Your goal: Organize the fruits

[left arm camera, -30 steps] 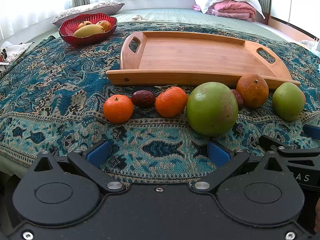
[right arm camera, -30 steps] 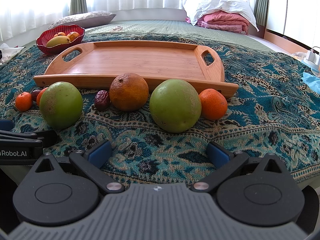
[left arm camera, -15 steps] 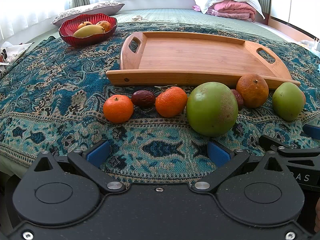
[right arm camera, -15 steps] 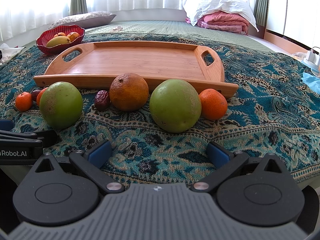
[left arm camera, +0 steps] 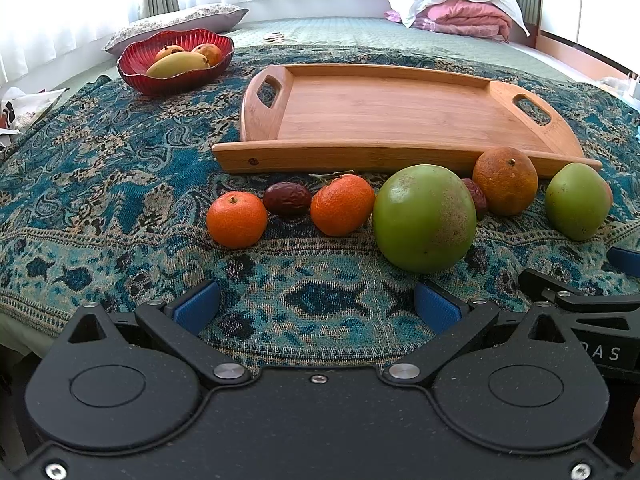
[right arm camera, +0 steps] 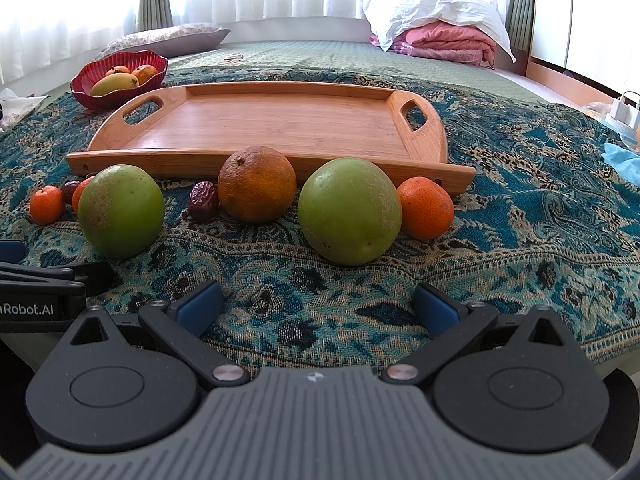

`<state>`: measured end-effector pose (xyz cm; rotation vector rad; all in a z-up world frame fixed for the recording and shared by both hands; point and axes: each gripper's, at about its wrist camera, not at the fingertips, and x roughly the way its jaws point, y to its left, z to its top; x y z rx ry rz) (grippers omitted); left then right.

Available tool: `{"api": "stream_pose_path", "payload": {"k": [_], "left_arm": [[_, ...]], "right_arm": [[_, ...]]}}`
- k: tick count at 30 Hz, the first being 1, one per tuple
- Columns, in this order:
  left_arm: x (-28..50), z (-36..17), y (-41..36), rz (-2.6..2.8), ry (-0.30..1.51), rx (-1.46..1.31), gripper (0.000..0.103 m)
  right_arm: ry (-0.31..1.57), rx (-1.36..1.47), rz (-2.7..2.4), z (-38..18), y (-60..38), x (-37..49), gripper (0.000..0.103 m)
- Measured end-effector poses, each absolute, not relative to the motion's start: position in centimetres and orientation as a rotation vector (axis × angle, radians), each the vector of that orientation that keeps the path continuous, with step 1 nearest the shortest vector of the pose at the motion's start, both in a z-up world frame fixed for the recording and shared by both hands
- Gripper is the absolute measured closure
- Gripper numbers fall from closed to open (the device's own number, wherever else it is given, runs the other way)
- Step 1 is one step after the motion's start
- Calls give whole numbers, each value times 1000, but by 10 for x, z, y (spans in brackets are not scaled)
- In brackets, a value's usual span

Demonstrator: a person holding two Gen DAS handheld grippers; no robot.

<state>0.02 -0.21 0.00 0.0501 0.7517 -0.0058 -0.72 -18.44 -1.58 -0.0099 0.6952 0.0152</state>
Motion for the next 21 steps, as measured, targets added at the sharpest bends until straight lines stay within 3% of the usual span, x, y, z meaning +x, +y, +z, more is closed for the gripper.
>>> {"api": "stream_pose_path", "payload": {"k": [16, 21], "left_arm": [[-8, 19, 4, -71, 722, 2, 3], [-17, 34, -3, -118, 647, 25, 4]], "right_arm": [[648, 25, 12, -4, -193, -18, 0], [569, 29, -3, 6, -201, -23, 6]]}}
